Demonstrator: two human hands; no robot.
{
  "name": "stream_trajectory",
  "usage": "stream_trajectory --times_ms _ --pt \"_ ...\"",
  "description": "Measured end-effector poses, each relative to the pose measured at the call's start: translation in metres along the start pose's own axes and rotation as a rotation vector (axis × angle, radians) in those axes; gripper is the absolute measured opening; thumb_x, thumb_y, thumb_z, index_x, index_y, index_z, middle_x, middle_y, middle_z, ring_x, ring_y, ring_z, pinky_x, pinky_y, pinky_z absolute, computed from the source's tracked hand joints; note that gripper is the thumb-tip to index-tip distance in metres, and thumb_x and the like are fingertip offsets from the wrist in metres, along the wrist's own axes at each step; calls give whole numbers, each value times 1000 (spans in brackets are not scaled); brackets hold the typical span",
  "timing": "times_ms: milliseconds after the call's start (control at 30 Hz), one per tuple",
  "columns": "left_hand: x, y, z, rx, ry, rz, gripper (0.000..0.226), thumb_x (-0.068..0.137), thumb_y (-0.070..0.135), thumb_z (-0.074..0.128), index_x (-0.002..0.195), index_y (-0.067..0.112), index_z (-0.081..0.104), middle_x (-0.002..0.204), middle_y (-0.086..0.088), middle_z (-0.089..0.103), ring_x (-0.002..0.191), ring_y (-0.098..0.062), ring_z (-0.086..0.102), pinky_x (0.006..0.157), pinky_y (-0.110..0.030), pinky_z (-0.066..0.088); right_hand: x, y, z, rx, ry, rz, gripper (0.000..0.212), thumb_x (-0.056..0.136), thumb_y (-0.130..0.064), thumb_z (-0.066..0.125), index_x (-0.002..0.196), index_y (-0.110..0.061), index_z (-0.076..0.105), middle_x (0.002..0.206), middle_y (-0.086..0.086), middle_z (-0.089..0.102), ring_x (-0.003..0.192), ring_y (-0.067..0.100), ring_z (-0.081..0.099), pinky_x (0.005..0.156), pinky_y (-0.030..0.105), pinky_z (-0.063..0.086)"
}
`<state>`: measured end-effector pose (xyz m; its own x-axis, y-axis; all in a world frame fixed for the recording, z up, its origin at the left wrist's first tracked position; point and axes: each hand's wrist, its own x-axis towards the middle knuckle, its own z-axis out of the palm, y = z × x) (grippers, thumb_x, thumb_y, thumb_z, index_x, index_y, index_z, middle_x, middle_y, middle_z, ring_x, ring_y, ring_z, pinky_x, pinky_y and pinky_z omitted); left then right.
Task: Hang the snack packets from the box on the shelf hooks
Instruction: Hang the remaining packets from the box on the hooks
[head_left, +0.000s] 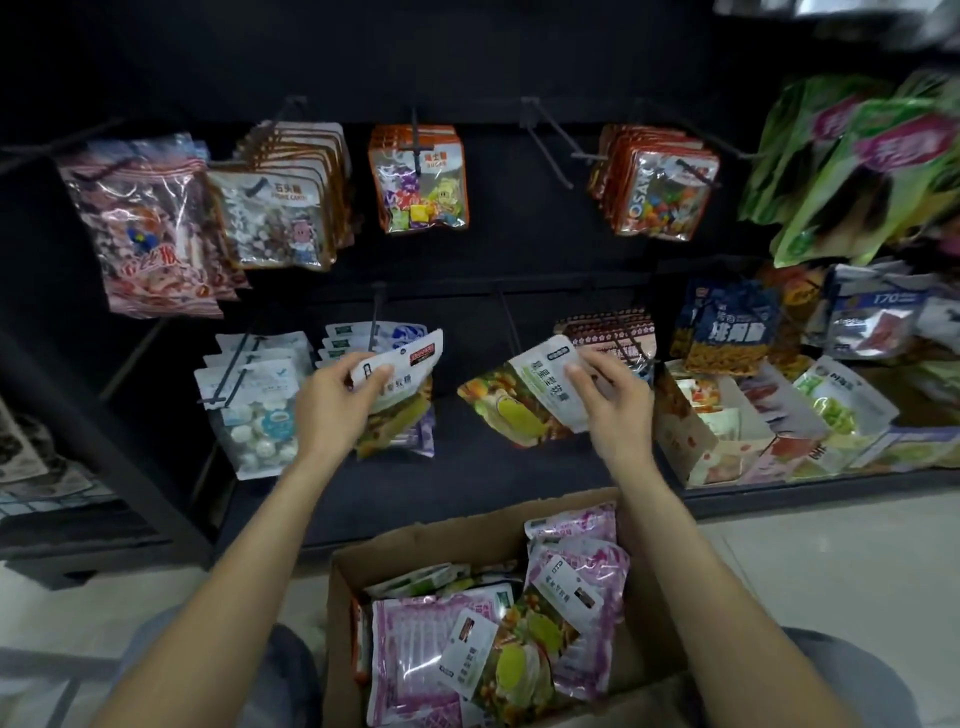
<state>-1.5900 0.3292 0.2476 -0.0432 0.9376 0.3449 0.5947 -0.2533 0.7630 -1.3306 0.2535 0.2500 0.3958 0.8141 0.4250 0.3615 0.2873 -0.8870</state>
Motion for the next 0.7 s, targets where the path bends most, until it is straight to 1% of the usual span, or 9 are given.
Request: stream_trajectory --times_ms 100,167,233,300,400,467,567,633,700 --pt "39 34 2 0 -70 200 7 90 33 62 92 29 68 83 12 66 81 -8 61 67 -30 47 45 -15 -16 -379 -183 -381 19 92 -20 58 102 -11 71 91 -10 62 85 15 57 76 32 43" --pt "66 66 12 -25 -133 314 10 89 34 63 93 28 70 85 13 68 84 -7 63 73 -31 49 76 -26 -26 -555 -201 -515 20 93 -24 54 100 -15 71 90 -9 64 83 17 54 75 33 37" --pt "91 99 29 -51 -188 380 14 89 34 63 95 24 71 90 13 68 90 -7 63 76 -29 49 105 -34 -35 -642 -181 -578 19 94 -25 53 99 -16 70 90 -4 64 84 19 52 75 36 38" --pt "111 127 50 -100 -236 414 13 89 30 64 95 21 70 90 12 67 88 -5 61 75 -27 48 129 -36 -42 -629 -155 -555 18 95 -25 55 99 -14 69 99 -1 59 92 16 49 81 35 42" --pt "132 155 76 -194 -268 416 2 88 25 64 89 25 66 84 17 64 79 2 59 71 -24 45 158 -32 -45 -569 -140 -409 18 95 -22 57 102 -11 68 126 3 51 112 15 48 95 33 42" --pt "143 163 89 -229 -255 386 1 88 25 64 88 25 65 84 17 64 83 -4 61 73 -28 49 173 -29 -44 -540 -140 -345 18 95 -21 57 104 -10 68 134 4 50 115 10 46 98 30 41" --pt "158 163 102 -214 -231 326 2 88 28 63 87 28 64 86 13 65 88 -12 63 79 -37 52 189 -24 -38 -468 -134 -294 18 95 -19 57 102 -8 69 110 3 65 102 13 57 91 32 46" --pt "166 160 109 -189 -242 301 4 88 32 62 85 30 64 87 11 67 89 -13 64 81 -42 53 195 -21 -34 -429 -105 -218 16 95 -20 57 101 -11 68 102 -3 66 100 15 59 85 27 44" --pt "171 158 112 -166 -244 312 7 88 35 61 84 30 65 88 9 69 88 -13 64 81 -44 53 198 -18 -31 -409 -92 -168 15 95 -21 56 99 -13 68 97 -8 64 97 11 58 80 24 41"
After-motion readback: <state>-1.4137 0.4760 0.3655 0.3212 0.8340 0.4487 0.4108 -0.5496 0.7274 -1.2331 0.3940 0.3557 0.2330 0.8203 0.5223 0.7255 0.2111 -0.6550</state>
